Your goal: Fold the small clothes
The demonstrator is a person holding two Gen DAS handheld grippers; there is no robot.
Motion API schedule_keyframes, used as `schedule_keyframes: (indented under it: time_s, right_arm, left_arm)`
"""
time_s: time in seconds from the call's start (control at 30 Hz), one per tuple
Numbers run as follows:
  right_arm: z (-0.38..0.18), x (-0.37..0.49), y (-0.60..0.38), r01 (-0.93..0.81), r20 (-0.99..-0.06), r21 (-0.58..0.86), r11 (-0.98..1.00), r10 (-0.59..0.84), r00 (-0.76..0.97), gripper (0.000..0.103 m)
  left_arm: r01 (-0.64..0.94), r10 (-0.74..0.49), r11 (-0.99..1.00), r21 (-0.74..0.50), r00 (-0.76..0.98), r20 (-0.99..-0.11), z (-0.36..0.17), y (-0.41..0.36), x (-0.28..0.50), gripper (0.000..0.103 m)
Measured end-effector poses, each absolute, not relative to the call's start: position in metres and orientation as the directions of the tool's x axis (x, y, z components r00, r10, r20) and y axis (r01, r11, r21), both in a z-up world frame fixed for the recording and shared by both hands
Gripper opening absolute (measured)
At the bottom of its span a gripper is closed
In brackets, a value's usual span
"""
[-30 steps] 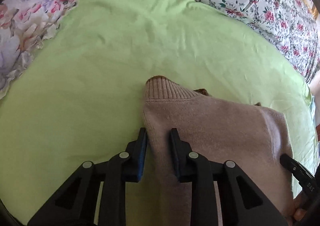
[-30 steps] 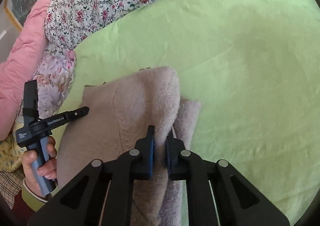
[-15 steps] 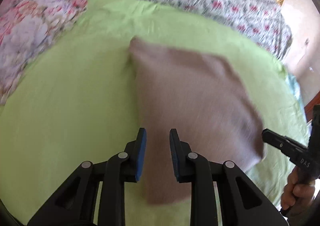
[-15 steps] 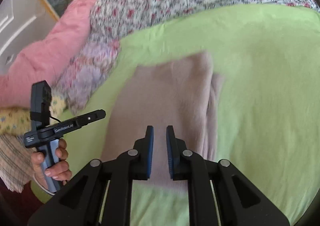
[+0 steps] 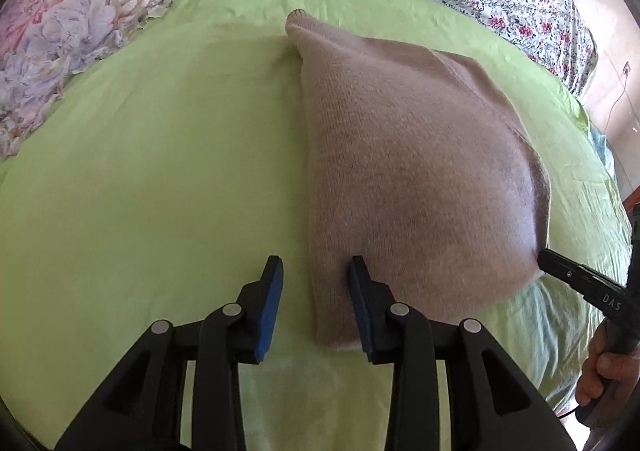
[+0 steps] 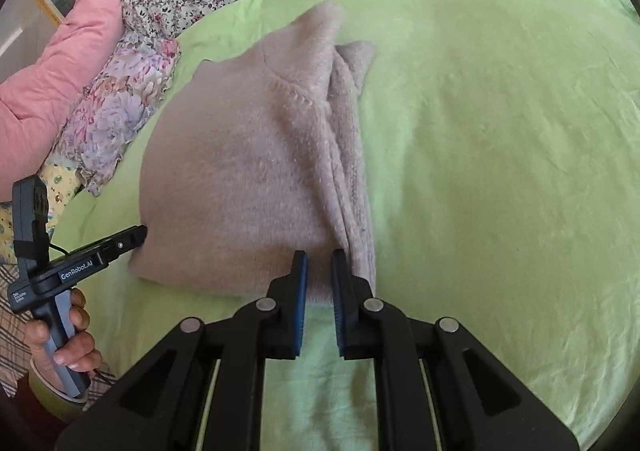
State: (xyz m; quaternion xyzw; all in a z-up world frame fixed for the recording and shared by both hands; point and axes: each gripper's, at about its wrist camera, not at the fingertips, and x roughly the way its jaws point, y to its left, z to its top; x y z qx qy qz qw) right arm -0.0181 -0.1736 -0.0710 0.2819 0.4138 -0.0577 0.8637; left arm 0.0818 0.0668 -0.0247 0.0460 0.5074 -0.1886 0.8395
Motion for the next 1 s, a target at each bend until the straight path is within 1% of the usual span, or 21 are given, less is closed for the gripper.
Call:
schedule_keyframes:
  time_s: [0.03, 0.1, 0.17, 0.2, 0.23, 0.27, 0.3, 0.33, 0.37, 0.47, 0.53, 0.63, 0.7, 0.77, 0.8, 0.93, 1.0]
  right_arm:
    - [-0.068, -0.020, -0.171, 0.332, -0.750, 0.429, 0.840, 0.127, 0.649, 0.013]
    - [-0.057, -0.026, -0.165, 0.320, -0.746, 0.417, 0.851, 0.118, 0.656, 0.013]
    - [-0.048, -0.032, -0.158, 0.308, -0.735, 0.410, 0.859, 0.111, 0.669, 0.014]
    - [-0.041, -0.037, -0.152, 0.294, -0.723, 0.414, 0.862, 0.115, 0.682, 0.015]
    - [-0.036, -0.041, -0.149, 0.283, -0.712, 0.419, 0.863, 0.119, 0.692, 0.016]
    - [-0.031, -0.045, -0.145, 0.275, -0.703, 0.421, 0.864, 0.120, 0.701, 0.020]
    - [-0.028, -0.048, -0.142, 0.272, -0.698, 0.423, 0.865, 0.119, 0.707, 0.027]
    - [-0.023, -0.054, -0.137, 0.264, -0.688, 0.424, 0.866, 0.118, 0.716, 0.031]
    - [-0.020, -0.057, -0.134, 0.260, -0.683, 0.423, 0.868, 0.116, 0.721, 0.037]
    - [-0.013, -0.070, -0.125, 0.251, -0.679, 0.403, 0.880, 0.104, 0.727, 0.040]
    - [-0.012, -0.077, -0.121, 0.247, -0.681, 0.399, 0.883, 0.106, 0.724, 0.042]
    - [-0.014, -0.090, -0.114, 0.242, -0.688, 0.401, 0.883, 0.116, 0.717, 0.047]
    - [-0.015, -0.093, -0.108, 0.230, -0.691, 0.400, 0.887, 0.127, 0.711, 0.056]
    - [-0.016, -0.098, -0.102, 0.219, -0.695, 0.389, 0.895, 0.130, 0.707, 0.063]
    - [-0.016, -0.099, -0.099, 0.215, -0.698, 0.383, 0.899, 0.129, 0.704, 0.065]
    - [-0.008, -0.096, -0.096, 0.203, -0.704, 0.356, 0.912, 0.119, 0.700, 0.065]
    - [0.002, -0.094, -0.099, 0.208, -0.689, 0.353, 0.912, 0.103, 0.718, 0.066]
  left_arm:
    - [0.366, -0.272, 0.924, -0.112, 0.423, -0.864, -0.021, 0.068, 0.076, 0.035]
    - [0.361, -0.266, 0.927, -0.104, 0.433, -0.861, -0.015, 0.070, 0.066, 0.041]
    - [0.360, -0.276, 0.926, -0.113, 0.442, -0.853, -0.009, 0.073, 0.055, 0.051]
    - [0.364, -0.282, 0.924, -0.117, 0.444, -0.850, -0.006, 0.074, 0.051, 0.055]
    - [0.367, -0.287, 0.923, -0.118, 0.449, -0.846, -0.003, 0.075, 0.045, 0.057]
    - [0.369, -0.287, 0.922, -0.115, 0.454, -0.843, -0.001, 0.075, 0.041, 0.059]
    - [0.373, -0.284, 0.922, -0.106, 0.464, -0.839, 0.002, 0.076, 0.034, 0.061]
    - [0.377, -0.276, 0.922, -0.090, 0.477, -0.835, 0.005, 0.076, 0.027, 0.063]
    - [0.377, -0.263, 0.924, -0.069, 0.493, -0.830, 0.007, 0.077, 0.018, 0.065]
    - [0.380, -0.232, 0.925, -0.013, 0.536, -0.812, 0.012, 0.081, -0.005, 0.066]
    - [0.373, -0.208, 0.928, 0.016, 0.552, -0.808, 0.013, 0.085, -0.020, 0.070]
    - [0.376, -0.201, 0.927, 0.024, 0.550, -0.811, 0.009, 0.091, -0.037, 0.071]
    - [0.373, -0.187, 0.927, 0.037, 0.547, -0.816, 0.005, 0.095, -0.043, 0.072]
    - [0.381, -0.183, 0.924, 0.044, 0.540, -0.821, 0.001, 0.096, -0.049, 0.072]
    - [0.386, -0.182, 0.921, 0.047, 0.537, -0.824, 0.001, 0.095, -0.050, 0.072]
    - [0.389, -0.189, 0.920, 0.053, 0.557, -0.809, 0.013, 0.092, -0.041, 0.074]
    - [0.392, -0.198, 0.918, 0.056, 0.578, -0.792, 0.023, 0.088, -0.033, 0.080]
